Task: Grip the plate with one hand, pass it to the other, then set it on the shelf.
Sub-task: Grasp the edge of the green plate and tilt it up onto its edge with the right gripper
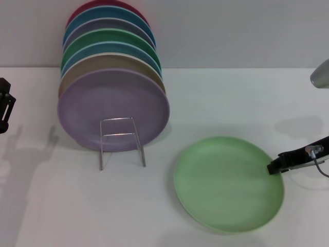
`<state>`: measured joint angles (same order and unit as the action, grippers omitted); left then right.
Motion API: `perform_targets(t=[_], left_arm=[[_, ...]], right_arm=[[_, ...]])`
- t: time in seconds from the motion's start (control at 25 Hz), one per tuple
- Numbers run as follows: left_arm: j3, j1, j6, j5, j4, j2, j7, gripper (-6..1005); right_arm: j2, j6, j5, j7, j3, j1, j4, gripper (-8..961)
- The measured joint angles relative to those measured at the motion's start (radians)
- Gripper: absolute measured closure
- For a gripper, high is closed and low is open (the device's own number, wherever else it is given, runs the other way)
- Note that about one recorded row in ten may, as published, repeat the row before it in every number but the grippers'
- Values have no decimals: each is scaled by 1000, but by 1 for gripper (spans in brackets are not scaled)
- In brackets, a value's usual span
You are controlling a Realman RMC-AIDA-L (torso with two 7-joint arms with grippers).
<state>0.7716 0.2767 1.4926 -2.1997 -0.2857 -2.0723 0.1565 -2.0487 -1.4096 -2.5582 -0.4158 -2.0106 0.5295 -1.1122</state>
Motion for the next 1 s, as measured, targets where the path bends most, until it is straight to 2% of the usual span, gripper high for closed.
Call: perform_targets(t=[0.56,1.0], left_arm=[[0,0,0,0,0,0,0,185],[0,-6,0,0,-2,0,0,185]], right_arm=[[1,-2,-1,-28,5,2,8,826],[-2,6,-1,-50,-1,0,-1,921]])
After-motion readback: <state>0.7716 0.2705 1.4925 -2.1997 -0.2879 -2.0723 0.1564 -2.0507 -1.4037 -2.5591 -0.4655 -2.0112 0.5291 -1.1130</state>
